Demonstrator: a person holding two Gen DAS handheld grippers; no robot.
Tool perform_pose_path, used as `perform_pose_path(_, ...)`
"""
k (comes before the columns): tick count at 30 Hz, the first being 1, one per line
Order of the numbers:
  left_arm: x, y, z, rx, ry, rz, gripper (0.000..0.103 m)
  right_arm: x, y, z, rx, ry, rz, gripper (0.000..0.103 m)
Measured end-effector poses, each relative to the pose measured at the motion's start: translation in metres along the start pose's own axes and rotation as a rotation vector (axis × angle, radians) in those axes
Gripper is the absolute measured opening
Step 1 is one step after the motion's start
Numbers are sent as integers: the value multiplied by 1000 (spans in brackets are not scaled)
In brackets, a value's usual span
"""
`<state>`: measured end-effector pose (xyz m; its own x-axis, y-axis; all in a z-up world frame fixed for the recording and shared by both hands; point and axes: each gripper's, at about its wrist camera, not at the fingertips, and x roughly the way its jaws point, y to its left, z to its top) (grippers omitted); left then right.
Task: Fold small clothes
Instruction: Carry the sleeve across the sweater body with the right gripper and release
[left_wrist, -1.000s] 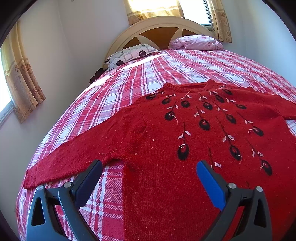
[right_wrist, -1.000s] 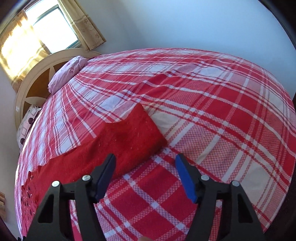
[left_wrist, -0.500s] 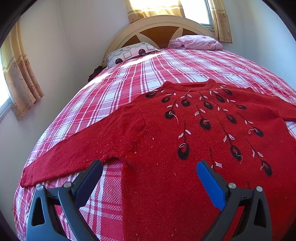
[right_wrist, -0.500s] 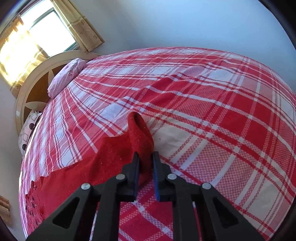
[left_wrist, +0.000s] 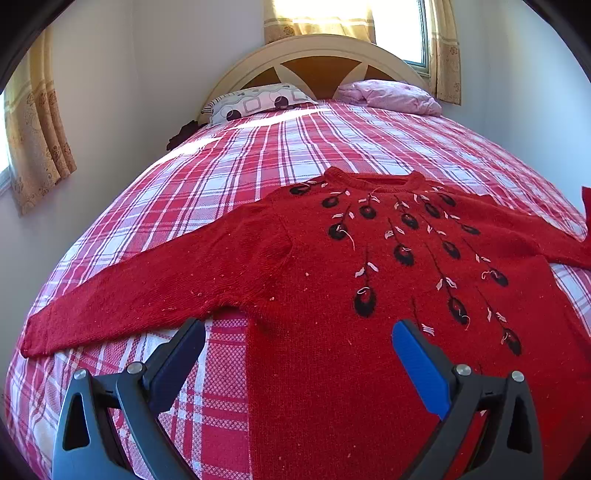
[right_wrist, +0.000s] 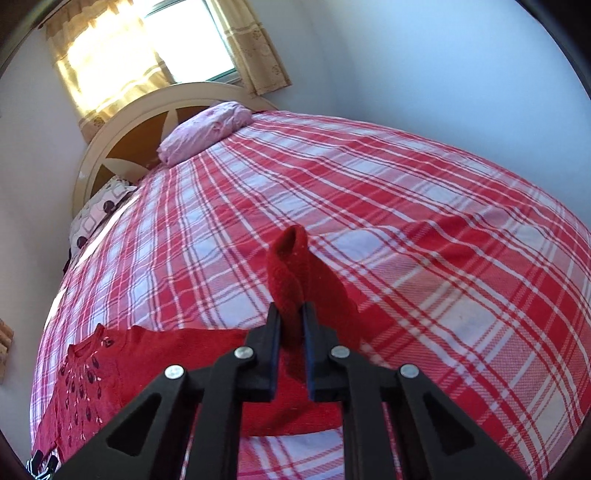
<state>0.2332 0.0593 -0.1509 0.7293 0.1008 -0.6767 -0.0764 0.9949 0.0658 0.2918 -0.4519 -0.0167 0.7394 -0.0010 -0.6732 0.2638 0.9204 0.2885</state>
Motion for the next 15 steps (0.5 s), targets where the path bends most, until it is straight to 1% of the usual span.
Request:
perform_pose_path(4,-1,7,0,-19,-4,-15,102,0,52,3,-87,6,68,13)
perform_pose_path(8,-3,12,-2,-28,-9,-26,102,-1,109,-2,-180,13,139,13)
perform_pose_path(13,-4,18,-1,-44,-19,-39,102,0,179,-22,-306,37,217,13)
perform_pose_path(15,-4,21,-1,-49,-21,-45,102,0,200,-32,-347,48,243,13)
